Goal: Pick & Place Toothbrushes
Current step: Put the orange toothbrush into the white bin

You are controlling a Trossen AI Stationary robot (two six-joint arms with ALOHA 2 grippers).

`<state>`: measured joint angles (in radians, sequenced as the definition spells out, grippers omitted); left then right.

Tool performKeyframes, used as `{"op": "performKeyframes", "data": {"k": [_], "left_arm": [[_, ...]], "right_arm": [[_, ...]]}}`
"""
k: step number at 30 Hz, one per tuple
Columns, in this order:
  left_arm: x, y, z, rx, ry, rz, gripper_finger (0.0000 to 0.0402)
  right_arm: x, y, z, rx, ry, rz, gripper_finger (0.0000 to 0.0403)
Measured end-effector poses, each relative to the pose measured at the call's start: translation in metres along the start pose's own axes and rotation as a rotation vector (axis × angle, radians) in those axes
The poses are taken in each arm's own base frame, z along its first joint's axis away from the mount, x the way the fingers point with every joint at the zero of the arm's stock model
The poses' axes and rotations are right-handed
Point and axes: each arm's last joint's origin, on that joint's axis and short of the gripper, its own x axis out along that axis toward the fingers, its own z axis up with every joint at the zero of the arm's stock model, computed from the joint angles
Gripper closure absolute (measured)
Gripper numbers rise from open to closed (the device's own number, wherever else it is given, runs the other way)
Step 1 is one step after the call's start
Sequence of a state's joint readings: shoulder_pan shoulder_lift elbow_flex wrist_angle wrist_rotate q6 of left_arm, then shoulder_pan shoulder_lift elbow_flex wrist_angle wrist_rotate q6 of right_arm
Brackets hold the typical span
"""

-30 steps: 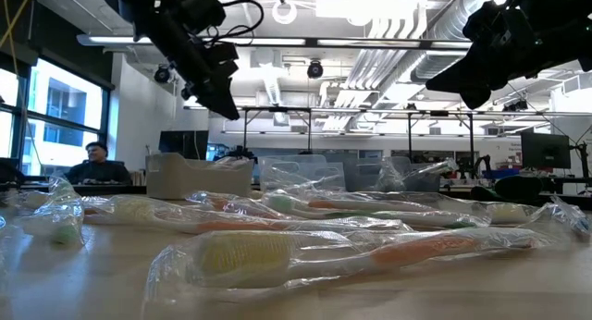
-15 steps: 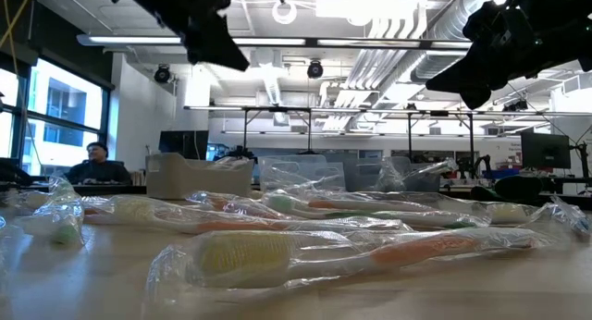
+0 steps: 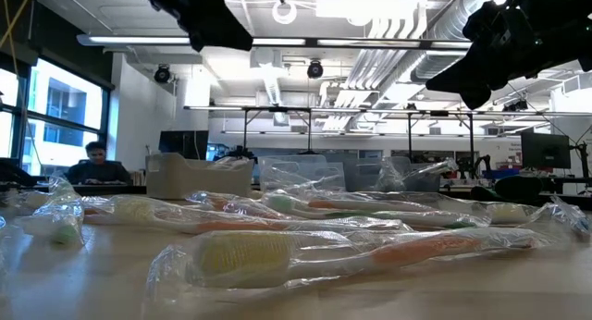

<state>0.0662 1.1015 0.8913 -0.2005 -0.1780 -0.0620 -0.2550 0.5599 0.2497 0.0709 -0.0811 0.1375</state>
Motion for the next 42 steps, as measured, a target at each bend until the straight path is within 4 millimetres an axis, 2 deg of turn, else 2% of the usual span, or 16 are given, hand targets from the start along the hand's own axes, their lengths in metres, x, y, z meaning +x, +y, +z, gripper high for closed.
{"op": "performKeyframes", "data": {"k": [10, 23, 42], "left_arm": [[-0.0003, -0.0011, 0.0056, -0.012, -0.057, -0.011, 0.0309], [-0.0004, -0.0013, 0.0077, -0.114, -0.078, -0.018, 0.0309], [-0.0005, -0.0012, 0.0092, -0.117, -0.094, -0.019, 0.0309]], "right_arm": [[0.0000, 0.0000, 0.0000, -0.003, 0.000, 0.000, 0.0401], [0.0000, 0.0000, 0.0000, -0.003, 0.000, 0.000, 0.0401], [-0.0001, 0.0004, 0.0030, -0.006, -0.031, 0.004, 0.0401]]}}
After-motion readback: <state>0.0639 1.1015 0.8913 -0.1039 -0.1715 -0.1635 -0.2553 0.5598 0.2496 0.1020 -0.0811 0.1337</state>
